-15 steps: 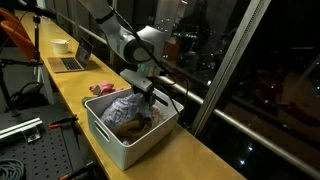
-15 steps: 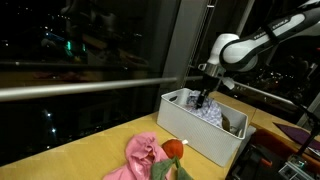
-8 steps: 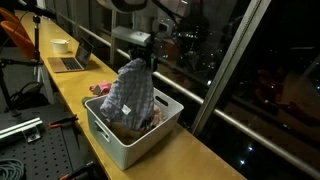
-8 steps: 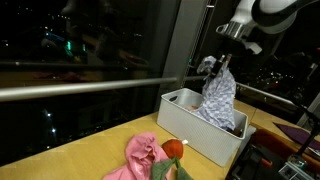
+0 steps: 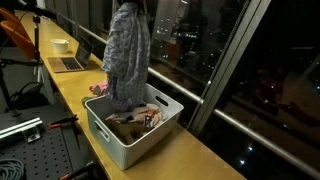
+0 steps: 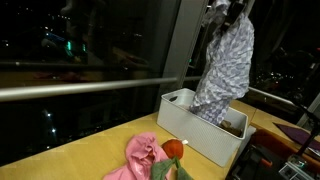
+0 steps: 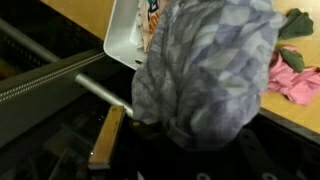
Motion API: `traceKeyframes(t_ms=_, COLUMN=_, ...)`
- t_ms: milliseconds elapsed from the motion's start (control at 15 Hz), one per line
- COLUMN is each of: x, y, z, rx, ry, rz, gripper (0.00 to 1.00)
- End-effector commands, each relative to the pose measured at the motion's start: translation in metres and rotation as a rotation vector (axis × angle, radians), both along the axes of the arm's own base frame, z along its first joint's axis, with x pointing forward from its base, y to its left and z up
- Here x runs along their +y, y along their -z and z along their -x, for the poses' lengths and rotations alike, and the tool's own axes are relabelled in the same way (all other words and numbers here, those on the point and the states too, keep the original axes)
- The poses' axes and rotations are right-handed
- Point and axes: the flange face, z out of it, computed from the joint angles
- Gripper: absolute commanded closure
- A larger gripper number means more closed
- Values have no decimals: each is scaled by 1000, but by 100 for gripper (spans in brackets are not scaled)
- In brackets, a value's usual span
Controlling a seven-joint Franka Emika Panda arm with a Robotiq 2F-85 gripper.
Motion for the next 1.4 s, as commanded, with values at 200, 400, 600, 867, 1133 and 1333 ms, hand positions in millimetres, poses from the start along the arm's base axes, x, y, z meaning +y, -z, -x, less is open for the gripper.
traceKeyframes(t_ms=200, x=110, y=-102, z=30, rx=-79, ry=-143, rz=167, gripper=100)
traceKeyframes(t_ms=400, x=155, y=-123, z=46, rx=-98, ry=-201, rz=220, gripper=100)
traceKeyframes(t_ms=600, x=189, y=-138, z=57, rx=-116, ry=-242, rz=259, gripper=100)
traceKeyframes(t_ms=867, x=225, y=-133, z=52, rx=-116, ry=-272, rz=276, gripper=100)
traceKeyframes(t_ms=1133, x=247, y=-92, z=16, rx=-47, ry=-290, rz=161, gripper=100)
traceKeyframes(t_ms=1333, x=252, y=-54, z=-12, rx=25, ry=-312, rz=32, gripper=100)
